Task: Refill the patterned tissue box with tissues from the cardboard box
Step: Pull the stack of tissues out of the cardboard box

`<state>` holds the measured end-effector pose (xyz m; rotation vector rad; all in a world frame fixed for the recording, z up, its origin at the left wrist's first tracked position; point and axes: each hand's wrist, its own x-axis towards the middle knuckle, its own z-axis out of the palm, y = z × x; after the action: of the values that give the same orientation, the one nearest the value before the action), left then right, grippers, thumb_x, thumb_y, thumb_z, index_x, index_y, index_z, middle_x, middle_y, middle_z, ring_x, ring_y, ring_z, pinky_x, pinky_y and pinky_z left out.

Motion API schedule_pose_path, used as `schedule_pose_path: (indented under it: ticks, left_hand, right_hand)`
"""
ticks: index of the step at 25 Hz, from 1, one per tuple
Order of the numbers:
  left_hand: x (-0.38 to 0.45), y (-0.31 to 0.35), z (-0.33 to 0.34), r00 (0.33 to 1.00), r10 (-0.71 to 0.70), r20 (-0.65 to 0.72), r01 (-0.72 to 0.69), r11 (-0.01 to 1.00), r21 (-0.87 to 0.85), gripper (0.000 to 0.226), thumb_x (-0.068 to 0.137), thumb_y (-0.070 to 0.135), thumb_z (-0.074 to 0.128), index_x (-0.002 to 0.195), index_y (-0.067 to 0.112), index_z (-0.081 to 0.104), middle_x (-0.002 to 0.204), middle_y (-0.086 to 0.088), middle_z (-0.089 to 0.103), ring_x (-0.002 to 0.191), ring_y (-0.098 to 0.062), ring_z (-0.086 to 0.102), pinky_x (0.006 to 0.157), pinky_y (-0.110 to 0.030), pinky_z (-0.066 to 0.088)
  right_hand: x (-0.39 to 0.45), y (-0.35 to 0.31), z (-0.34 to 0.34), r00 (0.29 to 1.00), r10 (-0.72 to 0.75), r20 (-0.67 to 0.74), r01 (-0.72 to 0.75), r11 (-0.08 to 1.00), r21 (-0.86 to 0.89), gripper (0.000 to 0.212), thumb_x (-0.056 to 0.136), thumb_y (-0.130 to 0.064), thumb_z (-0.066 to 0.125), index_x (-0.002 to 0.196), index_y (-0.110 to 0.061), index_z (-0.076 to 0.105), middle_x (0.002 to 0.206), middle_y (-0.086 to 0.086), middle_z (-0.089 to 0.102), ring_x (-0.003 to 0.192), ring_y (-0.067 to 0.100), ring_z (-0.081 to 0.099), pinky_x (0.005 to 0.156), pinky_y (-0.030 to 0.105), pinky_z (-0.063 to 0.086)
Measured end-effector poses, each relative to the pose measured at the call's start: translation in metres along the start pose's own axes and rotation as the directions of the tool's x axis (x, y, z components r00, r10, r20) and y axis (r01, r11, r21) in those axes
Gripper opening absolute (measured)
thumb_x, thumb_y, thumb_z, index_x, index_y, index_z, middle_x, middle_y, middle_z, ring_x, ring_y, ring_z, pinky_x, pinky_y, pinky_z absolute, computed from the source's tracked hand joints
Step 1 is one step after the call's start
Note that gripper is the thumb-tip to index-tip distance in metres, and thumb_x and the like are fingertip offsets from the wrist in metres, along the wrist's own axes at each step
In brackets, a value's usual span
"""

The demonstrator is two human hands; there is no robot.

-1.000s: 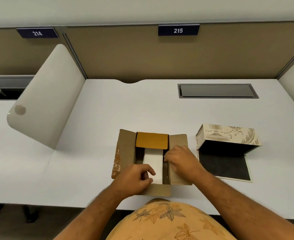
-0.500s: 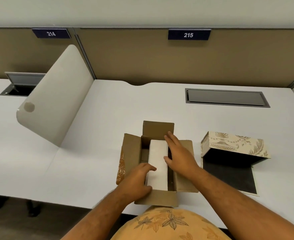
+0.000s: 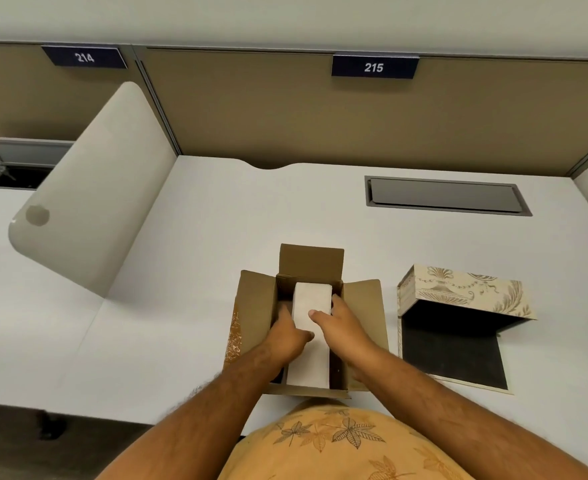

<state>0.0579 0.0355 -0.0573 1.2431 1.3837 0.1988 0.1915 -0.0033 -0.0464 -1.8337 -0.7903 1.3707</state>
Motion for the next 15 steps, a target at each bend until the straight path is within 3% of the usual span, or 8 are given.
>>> schedule_pose_path:
  ticks: [3, 6, 9, 12, 15]
  left_hand:
    - [0.01, -0.006, 0.005, 0.998, -0.061, -0.032, 0.06, 0.998, -0.031, 0.081, 0.1, 0.012, 0.068, 0.165, 0.012, 0.019, 0.159, -0.011, 0.05, 0.141, -0.031, 0.053, 0.116, -0.044, 0.046]
    - [0.019, -0.01, 0.009, 0.997, -0.062, -0.045, 0.061, 0.998, -0.015, 0.08, 0.101, 0.01, 0.065, 0.165, 0.011, 0.018, 0.159, -0.011, 0.05, 0.142, -0.031, 0.053, 0.116, -0.043, 0.046]
    - [0.024, -0.013, 0.015, 0.999, -0.034, -0.036, 0.035, 0.999, 0.027, 0.071, 0.099, 0.003, 0.062, 0.161, 0.01, 0.027, 0.154, -0.012, 0.055, 0.137, -0.028, 0.057, 0.114, -0.045, 0.049]
    - [0.027, -0.016, 0.018, 0.999, -0.004, -0.044, 0.006, 0.999, 0.043, 0.07, 0.096, -0.005, 0.059, 0.159, 0.009, 0.032, 0.155, -0.013, 0.053, 0.141, -0.028, 0.053, 0.117, -0.046, 0.046]
    - [0.033, -0.014, 0.017, 0.996, -0.062, -0.058, 0.062, 0.998, 0.005, 0.065, 0.095, -0.006, 0.061, 0.155, 0.008, 0.038, 0.15, -0.014, 0.057, 0.137, -0.03, 0.057, 0.112, -0.045, 0.051]
  right_hand:
    - [0.008, -0.001, 0.011, 0.976, 0.216, 0.024, -0.218, 0.969, 0.117, 0.077, 0.105, -0.046, 0.055, 0.169, -0.019, 0.02, 0.172, 0.005, 0.035, 0.155, 0.028, 0.036, 0.125, 0.045, 0.031]
    - [0.021, 0.0, 0.017, 0.943, 0.331, 0.022, -0.33, 0.93, 0.161, 0.078, 0.106, -0.054, 0.05, 0.167, -0.016, 0.021, 0.171, 0.006, 0.034, 0.154, 0.028, 0.036, 0.12, 0.042, 0.031]
    - [0.03, 0.0, 0.019, 0.932, 0.362, 0.024, -0.36, 0.913, 0.194, 0.072, 0.105, -0.056, 0.049, 0.163, -0.017, 0.033, 0.162, 0.006, 0.047, 0.133, 0.024, 0.05, 0.105, 0.037, 0.035]
    - [0.036, 0.005, 0.02, 0.927, 0.374, 0.031, -0.373, 0.911, 0.174, 0.075, 0.104, -0.059, 0.05, 0.165, -0.019, 0.031, 0.162, 0.005, 0.048, 0.133, 0.024, 0.05, 0.111, 0.04, 0.037]
    - [0.036, 0.008, 0.021, 0.929, 0.369, 0.041, -0.37, 0.911, 0.183, 0.076, 0.103, -0.062, 0.05, 0.165, -0.022, 0.03, 0.159, 0.004, 0.05, 0.124, 0.021, 0.049, 0.103, 0.038, 0.037]
